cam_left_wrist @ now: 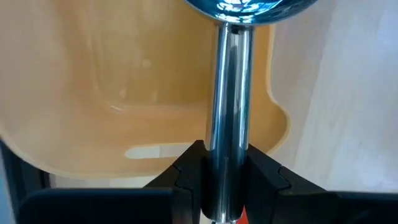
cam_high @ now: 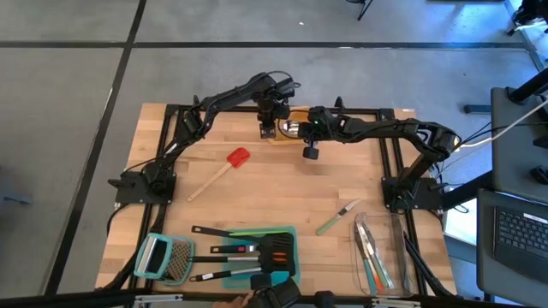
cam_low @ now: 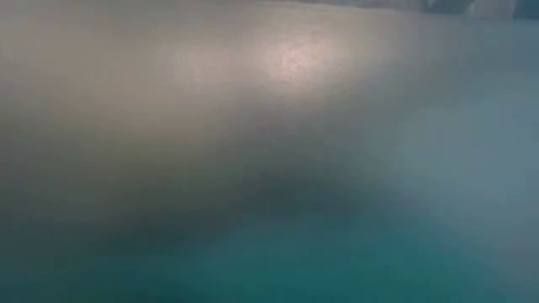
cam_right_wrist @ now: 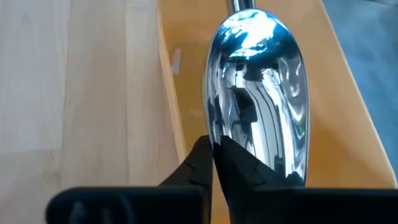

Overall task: Pick & Place Kitchen Items
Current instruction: Put the ice scoop into the yellow bin

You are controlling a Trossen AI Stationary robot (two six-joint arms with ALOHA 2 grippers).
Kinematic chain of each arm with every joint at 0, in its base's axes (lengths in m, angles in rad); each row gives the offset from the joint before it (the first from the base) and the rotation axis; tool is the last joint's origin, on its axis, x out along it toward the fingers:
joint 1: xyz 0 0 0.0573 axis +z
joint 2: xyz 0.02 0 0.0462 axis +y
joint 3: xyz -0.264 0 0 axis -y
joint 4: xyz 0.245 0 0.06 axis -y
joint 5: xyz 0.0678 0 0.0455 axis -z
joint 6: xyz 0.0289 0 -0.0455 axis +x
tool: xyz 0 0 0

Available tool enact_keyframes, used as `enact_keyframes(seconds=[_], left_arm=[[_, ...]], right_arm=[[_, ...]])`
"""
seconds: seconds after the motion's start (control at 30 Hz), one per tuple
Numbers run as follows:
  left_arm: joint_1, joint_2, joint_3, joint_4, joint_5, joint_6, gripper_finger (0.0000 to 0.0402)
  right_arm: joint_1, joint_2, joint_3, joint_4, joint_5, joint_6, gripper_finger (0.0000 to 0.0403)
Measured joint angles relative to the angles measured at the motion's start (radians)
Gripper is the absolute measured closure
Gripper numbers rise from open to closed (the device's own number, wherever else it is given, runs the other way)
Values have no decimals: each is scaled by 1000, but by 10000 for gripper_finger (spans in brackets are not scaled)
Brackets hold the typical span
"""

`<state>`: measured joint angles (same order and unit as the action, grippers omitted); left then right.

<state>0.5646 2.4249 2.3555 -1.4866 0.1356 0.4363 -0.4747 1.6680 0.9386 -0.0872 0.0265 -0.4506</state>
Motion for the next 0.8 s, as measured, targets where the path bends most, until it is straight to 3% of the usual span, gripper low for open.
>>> enact_keyframes(seconds=[0.07, 0.33, 0.8], left_arm=[[-2, -4, 0, 3, -28, -6, 331], [-19, -39, 0, 51, -252, -68, 260], [-38, -161, 0, 90, -196, -96, 256]], right_arm=[[0, 0, 0, 3, 2, 6, 389], [-2, -2, 1, 63, 38, 96, 394], [-24, 47, 0, 56, 54, 105, 397]])
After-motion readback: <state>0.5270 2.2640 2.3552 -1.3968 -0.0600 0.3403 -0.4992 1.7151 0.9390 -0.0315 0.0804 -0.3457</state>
